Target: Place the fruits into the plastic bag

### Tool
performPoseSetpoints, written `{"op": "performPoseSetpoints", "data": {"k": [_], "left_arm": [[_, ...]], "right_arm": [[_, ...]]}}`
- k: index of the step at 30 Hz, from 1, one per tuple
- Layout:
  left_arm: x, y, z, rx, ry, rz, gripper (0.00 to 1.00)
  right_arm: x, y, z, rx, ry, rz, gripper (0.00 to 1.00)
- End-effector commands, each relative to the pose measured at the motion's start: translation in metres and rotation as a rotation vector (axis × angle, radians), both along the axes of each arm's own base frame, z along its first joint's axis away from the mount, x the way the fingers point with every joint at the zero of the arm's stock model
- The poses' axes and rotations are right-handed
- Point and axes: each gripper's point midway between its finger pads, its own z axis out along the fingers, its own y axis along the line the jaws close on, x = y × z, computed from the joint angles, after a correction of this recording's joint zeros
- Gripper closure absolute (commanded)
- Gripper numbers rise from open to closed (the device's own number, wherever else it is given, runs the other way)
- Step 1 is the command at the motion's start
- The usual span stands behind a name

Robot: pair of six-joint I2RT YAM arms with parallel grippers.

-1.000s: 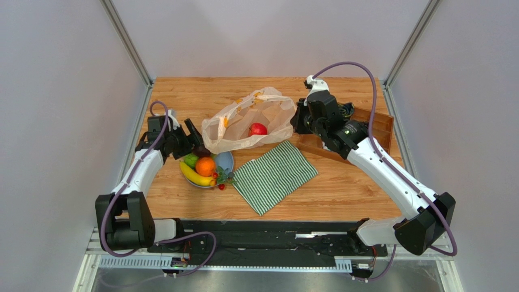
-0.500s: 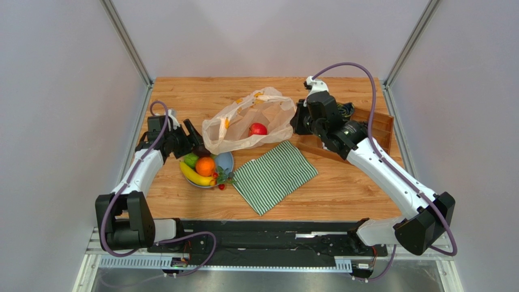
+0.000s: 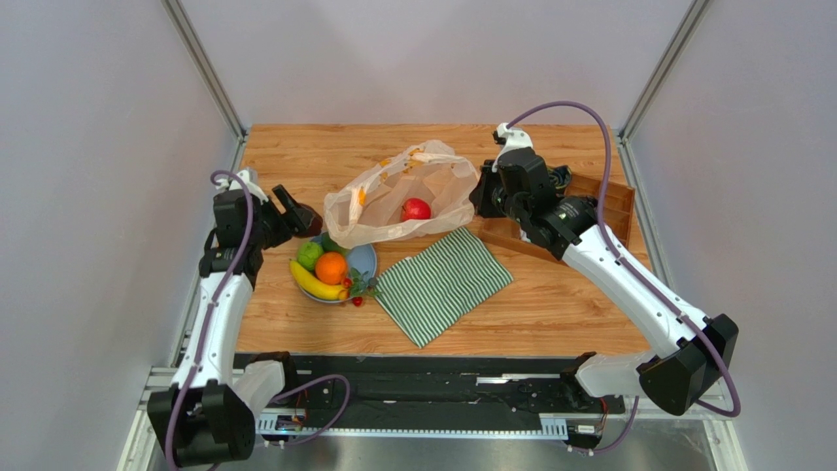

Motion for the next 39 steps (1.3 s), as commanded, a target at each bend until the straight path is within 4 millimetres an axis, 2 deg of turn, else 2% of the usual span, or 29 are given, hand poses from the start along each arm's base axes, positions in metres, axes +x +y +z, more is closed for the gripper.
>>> {"op": "performPoseSetpoints", "data": {"k": [1, 4, 9, 10, 12, 13, 15, 16, 17, 19, 20, 22, 23, 26, 32, 34, 39], "left_arm": [[-0.001, 0.009, 0.058, 0.082, -0.219, 0.011, 0.52], [-0.007, 0.002, 0.101, 0.099, -0.341, -0.027, 0.53], [-0.022, -0.024, 0.164, 0.161, -0.503, -0.107, 0.54], [-0.027, -0.046, 0.180, 0.158, -0.549, -0.159, 0.55], [-0.030, -0.065, 0.195, 0.174, -0.593, -0.202, 0.56], [-0.036, -0.086, 0.208, 0.170, -0.621, -0.245, 0.56], [-0.034, -0.112, 0.210, 0.181, -0.622, -0.314, 0.56], [-0.042, -0.137, 0.218, 0.158, -0.642, -0.381, 0.56], [-0.037, -0.154, 0.213, 0.161, -0.624, -0.419, 0.56], [-0.042, -0.185, 0.213, 0.171, -0.621, -0.484, 0.55], [-0.033, -0.199, 0.196, 0.202, -0.570, -0.504, 0.55], [-0.026, -0.214, 0.186, 0.231, -0.529, -0.526, 0.55], [-0.017, -0.224, 0.166, 0.252, -0.471, -0.544, 0.55], [-0.003, -0.233, 0.143, 0.281, -0.415, -0.547, 0.53], [0.015, -0.242, 0.117, 0.330, -0.354, -0.549, 0.48], [0.024, -0.243, 0.101, 0.344, -0.313, -0.561, 0.47], [0.046, -0.234, 0.085, 0.362, -0.271, -0.547, 0.47]], "right_arm": [[-0.002, 0.004, 0.020, 0.053, -0.052, 0.008, 1.00], [-0.002, 0.006, 0.021, 0.056, -0.049, 0.018, 1.00], [-0.001, 0.008, 0.019, 0.052, -0.044, 0.031, 1.00], [-0.001, 0.009, 0.019, 0.054, -0.046, 0.032, 1.00], [-0.001, 0.010, 0.019, 0.055, -0.046, 0.040, 1.00], [-0.002, 0.010, 0.019, 0.053, -0.046, 0.041, 1.00], [-0.002, 0.010, 0.019, 0.054, -0.047, 0.044, 1.00], [-0.003, 0.009, 0.017, 0.050, -0.043, 0.045, 1.00], [-0.003, 0.009, 0.017, 0.047, -0.043, 0.044, 1.00], [-0.004, 0.007, 0.017, 0.045, -0.043, 0.040, 1.00], [-0.004, 0.007, 0.017, 0.046, -0.042, 0.041, 1.00], [-0.005, 0.008, 0.017, 0.050, -0.041, 0.048, 1.00], [-0.006, 0.009, 0.018, 0.054, -0.041, 0.053, 1.00], [-0.008, 0.008, 0.018, 0.054, -0.039, 0.056, 1.00], [-0.011, 0.005, 0.018, 0.048, -0.036, 0.058, 1.00], [-0.012, 0.006, 0.018, 0.050, -0.033, 0.061, 1.00], [-0.014, 0.006, 0.019, 0.055, -0.032, 0.066, 1.00]]}}
